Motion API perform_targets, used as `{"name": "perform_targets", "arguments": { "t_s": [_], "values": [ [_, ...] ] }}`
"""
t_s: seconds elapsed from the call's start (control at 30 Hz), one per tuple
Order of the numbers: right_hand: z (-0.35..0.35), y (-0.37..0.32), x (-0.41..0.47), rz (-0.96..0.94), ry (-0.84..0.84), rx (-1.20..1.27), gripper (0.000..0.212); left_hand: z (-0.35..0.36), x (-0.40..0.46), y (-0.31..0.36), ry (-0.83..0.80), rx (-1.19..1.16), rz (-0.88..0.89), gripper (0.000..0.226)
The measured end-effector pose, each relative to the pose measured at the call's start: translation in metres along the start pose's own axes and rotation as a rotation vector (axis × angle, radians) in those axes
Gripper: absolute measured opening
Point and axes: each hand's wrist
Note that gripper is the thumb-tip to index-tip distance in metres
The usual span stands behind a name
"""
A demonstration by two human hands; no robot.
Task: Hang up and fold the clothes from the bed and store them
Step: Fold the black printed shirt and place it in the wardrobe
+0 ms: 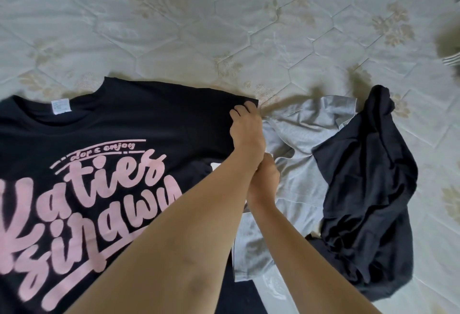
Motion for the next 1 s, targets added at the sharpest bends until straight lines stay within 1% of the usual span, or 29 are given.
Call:
{"name": "perform_targets", "arguments": {
  "t_s": [0.07, 0.1, 0.13, 0.2, 0.27, 0.33, 0.4, 0.47, 0.53, 0.63, 0.73, 0.8, 0.83, 0.87, 0.9, 0.93, 0.97, 1.0],
  "values": [
    [-0.001, -0.004, -0.005, -0.051, 0.059, 0.038, 0.018, -0.006, 0.004, -0.006, 0.055, -0.041, 0.018, 0.053],
    [-0.001, -0.006, -0.007, -0.069, 0.083, 0.042, 0.011, -0.012, 0.008, -0.010, 0.037, -0.087, -0.012, 0.045],
    [0.000, -0.007, -0.006, -0.095, 0.107, 0.033, 0.008, -0.018, 0.014, -0.016, 0.028, -0.209, -0.092, 0.034],
    [0.000, -0.011, -0.006, -0.156, 0.160, 0.034, 0.009, -0.032, 0.021, -0.033, 0.014, -0.629, -0.346, 0.005],
    [0.002, -0.018, -0.006, -0.225, 0.217, 0.039, 0.010, -0.043, 0.025, -0.054, 0.004, -1.145, -0.584, 0.016],
    [0.006, -0.029, -0.008, -0.305, 0.262, 0.018, 0.011, -0.065, 0.020, -0.072, -0.035, -1.624, -0.731, 0.012],
    [0.013, -0.042, -0.012, -0.413, 0.303, 0.008, 0.011, -0.087, 0.015, -0.092, -0.084, -1.932, -0.744, 0.004],
    [0.021, -0.057, -0.017, -0.555, 0.336, -0.016, 0.013, -0.106, 0.010, -0.119, -0.099, -2.095, -0.673, 0.008],
    [0.034, -0.068, -0.023, -0.696, 0.364, -0.087, 0.017, -0.120, 0.001, -0.147, -0.079, -2.141, -0.634, 0.015],
    [0.054, -0.081, -0.035, -0.857, 0.376, -0.168, 0.018, -0.130, -0.013, -0.187, -0.069, -2.050, -0.628, 0.021],
    [0.074, -0.083, -0.048, -0.959, 0.324, -0.220, 0.017, -0.131, -0.028, -0.218, -0.092, -1.922, -0.626, 0.020],
    [0.088, -0.079, -0.055, -1.027, 0.266, -0.286, 0.017, -0.133, -0.033, -0.228, -0.104, -1.865, -0.623, 0.016],
    [0.094, -0.075, -0.058, -1.056, 0.236, -0.327, 0.015, -0.133, -0.033, -0.230, -0.111, -1.817, -0.631, 0.019],
    [0.099, -0.071, -0.060, -1.083, 0.209, -0.366, 0.012, -0.133, -0.032, -0.232, -0.115, -1.744, -0.656, 0.028],
    [0.103, -0.067, -0.061, -1.104, 0.185, -0.403, 0.010, -0.130, -0.030, -0.232, -0.106, -1.653, -0.684, 0.042],
    [0.107, -0.063, -0.062, -1.118, 0.162, -0.441, 0.011, -0.127, -0.028, -0.232, -0.074, -1.538, -0.696, 0.055],
    [0.109, -0.059, -0.062, -1.130, 0.142, -0.471, 0.015, -0.124, -0.027, -0.231, -0.025, -1.404, -0.682, 0.063],
    [0.110, -0.056, -0.063, -1.136, 0.128, -0.495, 0.019, -0.120, -0.025, -0.231, 0.026, -1.272, -0.653, 0.065]
  ]
}}
Point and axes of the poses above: each hand's wrist, its own x-axis towards the middle knuckle, its own z-axis out of the palm, y = z × x, and after that the axes turned 10 degrees about -x, right-handed
